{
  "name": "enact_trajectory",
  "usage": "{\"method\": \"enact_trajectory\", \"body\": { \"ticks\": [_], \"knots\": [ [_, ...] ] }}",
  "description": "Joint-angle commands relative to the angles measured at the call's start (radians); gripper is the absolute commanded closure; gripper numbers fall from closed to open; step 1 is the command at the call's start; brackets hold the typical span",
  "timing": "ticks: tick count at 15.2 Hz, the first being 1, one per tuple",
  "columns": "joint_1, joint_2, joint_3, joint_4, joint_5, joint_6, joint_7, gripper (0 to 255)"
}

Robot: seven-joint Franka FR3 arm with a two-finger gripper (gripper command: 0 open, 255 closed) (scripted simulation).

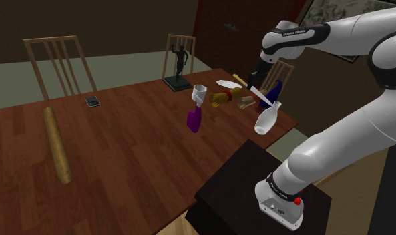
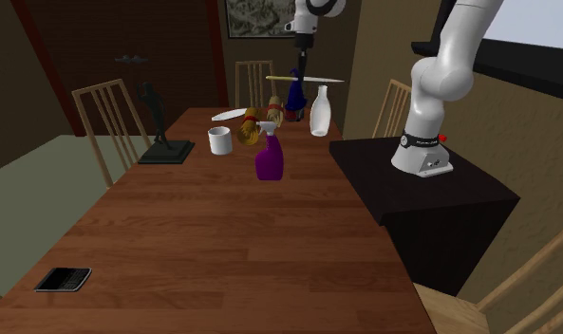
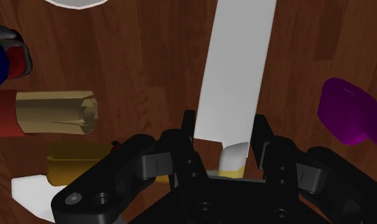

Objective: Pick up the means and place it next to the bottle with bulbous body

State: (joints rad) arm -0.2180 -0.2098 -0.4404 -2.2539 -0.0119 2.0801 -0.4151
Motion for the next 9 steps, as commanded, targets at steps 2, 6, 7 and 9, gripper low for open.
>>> {"method": "enact_trajectory", "body": {
  "ticks": [2, 6, 7, 9],
  "knots": [
    [-0.014, 0.027, -0.030, 0.002, 0.008, 0.021, -0.052, 255],
    [-0.013, 0.051, -0.036, -0.031, 0.020, 0.076, -0.064, 255],
    [-0.012, 0.058, -0.037, -0.039, 0.023, 0.090, -0.068, 255],
    [-0.011, 0.072, -0.040, -0.054, 0.031, 0.117, -0.075, 255]
  ]
}}
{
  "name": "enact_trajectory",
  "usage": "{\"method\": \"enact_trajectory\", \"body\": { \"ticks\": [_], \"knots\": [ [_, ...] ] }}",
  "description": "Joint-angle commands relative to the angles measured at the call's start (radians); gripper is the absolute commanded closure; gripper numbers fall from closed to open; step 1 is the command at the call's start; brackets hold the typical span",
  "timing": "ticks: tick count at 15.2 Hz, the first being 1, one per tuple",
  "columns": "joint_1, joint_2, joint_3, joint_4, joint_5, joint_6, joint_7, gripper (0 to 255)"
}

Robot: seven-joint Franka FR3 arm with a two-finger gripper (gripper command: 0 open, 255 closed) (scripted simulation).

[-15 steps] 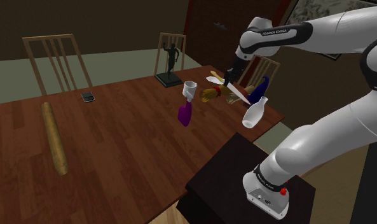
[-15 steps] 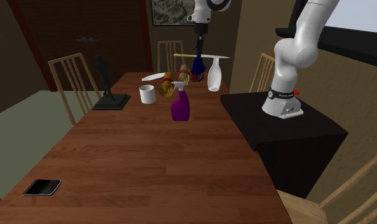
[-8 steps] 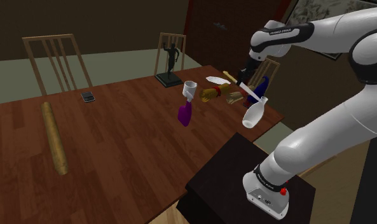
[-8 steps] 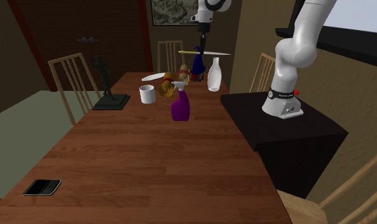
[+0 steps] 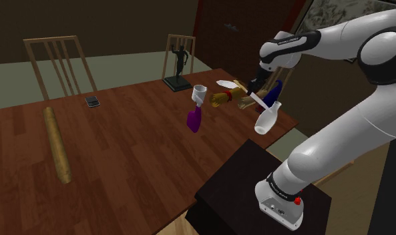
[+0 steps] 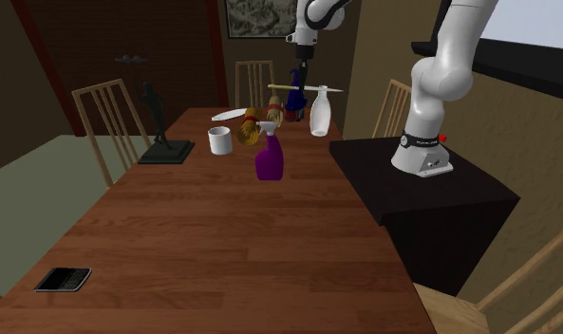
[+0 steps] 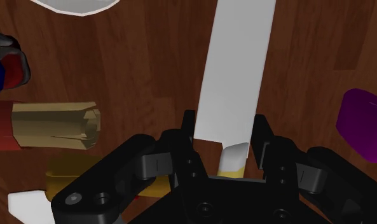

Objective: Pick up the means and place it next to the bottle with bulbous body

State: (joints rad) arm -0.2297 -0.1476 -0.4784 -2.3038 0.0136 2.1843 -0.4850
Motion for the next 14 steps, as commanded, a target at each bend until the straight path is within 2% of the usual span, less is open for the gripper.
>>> {"method": "enact_trajectory", "body": {
  "ticks": [1, 14],
  "knots": [
    [0.001, 0.017, -0.004, -0.011, 0.010, 0.027, -0.010, 255],
    [0.008, 0.139, -0.015, -0.083, 0.096, 0.203, -0.083, 255]
  ]
}}
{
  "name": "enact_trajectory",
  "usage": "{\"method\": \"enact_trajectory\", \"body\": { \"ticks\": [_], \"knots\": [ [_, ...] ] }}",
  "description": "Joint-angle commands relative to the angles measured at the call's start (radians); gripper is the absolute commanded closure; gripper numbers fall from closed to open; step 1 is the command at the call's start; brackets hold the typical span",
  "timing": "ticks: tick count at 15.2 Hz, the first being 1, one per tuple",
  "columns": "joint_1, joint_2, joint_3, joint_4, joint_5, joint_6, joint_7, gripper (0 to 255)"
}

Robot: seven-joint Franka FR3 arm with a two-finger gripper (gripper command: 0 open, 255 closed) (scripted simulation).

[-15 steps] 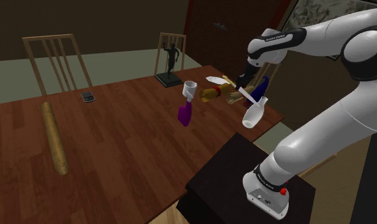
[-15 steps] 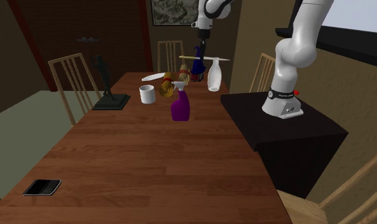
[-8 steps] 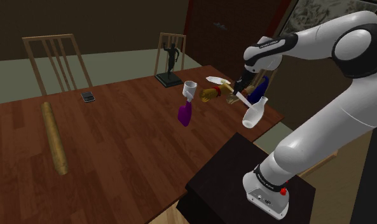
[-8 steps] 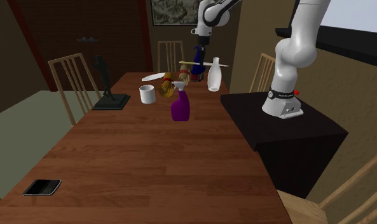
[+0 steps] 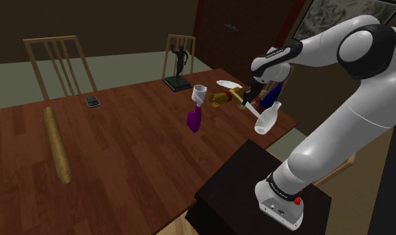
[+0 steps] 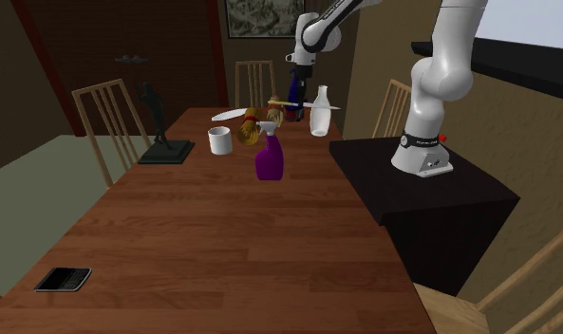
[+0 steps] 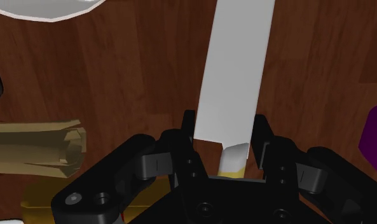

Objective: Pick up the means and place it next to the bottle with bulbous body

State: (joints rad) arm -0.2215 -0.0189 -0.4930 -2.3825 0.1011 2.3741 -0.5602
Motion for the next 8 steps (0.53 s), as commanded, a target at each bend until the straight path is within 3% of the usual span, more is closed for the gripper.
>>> {"method": "enact_trajectory", "body": {
  "ticks": [1, 8],
  "knots": [
    [0.000, 0.021, -0.001, -0.008, 0.018, 0.027, -0.015, 255],
    [-0.001, 0.106, 0.008, -0.028, 0.097, 0.116, -0.076, 255]
  ]
}}
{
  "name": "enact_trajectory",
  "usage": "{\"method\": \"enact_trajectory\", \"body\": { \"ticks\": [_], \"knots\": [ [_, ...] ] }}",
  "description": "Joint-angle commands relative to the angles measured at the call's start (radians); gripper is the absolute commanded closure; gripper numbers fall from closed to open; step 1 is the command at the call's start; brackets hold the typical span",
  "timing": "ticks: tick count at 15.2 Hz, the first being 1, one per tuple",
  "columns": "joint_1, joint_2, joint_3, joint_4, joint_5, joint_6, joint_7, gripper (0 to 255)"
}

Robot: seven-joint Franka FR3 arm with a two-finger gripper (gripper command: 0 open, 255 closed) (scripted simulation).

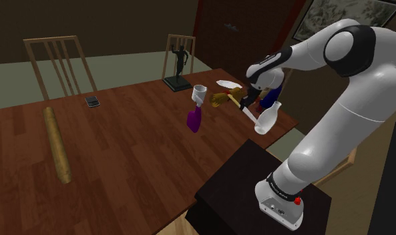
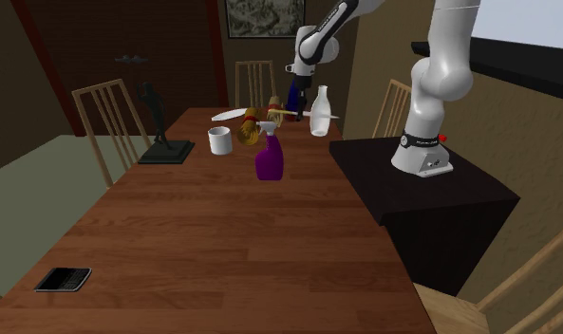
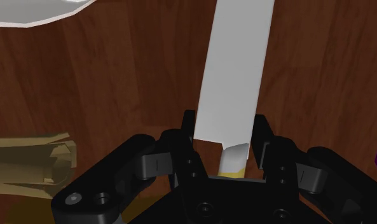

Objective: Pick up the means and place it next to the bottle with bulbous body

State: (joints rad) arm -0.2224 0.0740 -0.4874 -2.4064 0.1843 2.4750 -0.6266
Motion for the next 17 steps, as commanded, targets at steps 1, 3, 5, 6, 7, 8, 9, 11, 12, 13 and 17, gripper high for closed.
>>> {"method": "enact_trajectory", "body": {
  "ticks": [1, 3, 5, 6, 7, 8, 9, 11, 12, 13, 17],
  "knots": [
    [-0.001, 0.026, 0.005, -0.006, 0.027, 0.027, -0.020, 255],
    [-0.005, 0.052, 0.011, -0.008, 0.054, 0.051, -0.041, 255],
    [-0.009, 0.079, 0.019, -0.010, 0.082, 0.075, -0.063, 255],
    [-0.011, 0.093, 0.024, -0.010, 0.097, 0.086, -0.074, 255],
    [-0.015, 0.106, 0.029, -0.010, 0.112, 0.097, -0.085, 255],
    [-0.018, 0.120, 0.035, -0.010, 0.127, 0.108, -0.097, 255],
    [-0.022, 0.134, 0.041, -0.010, 0.143, 0.119, -0.108, 255],
    [-0.030, 0.162, 0.055, -0.008, 0.174, 0.141, -0.132, 255],
    [-0.035, 0.176, 0.062, -0.006, 0.189, 0.151, -0.144, 255],
    [-0.040, 0.190, 0.070, -0.005, 0.205, 0.162, -0.156, 255],
    [-0.065, 0.247, 0.105, 0.005, 0.265, 0.202, -0.203, 255]
  ]
}}
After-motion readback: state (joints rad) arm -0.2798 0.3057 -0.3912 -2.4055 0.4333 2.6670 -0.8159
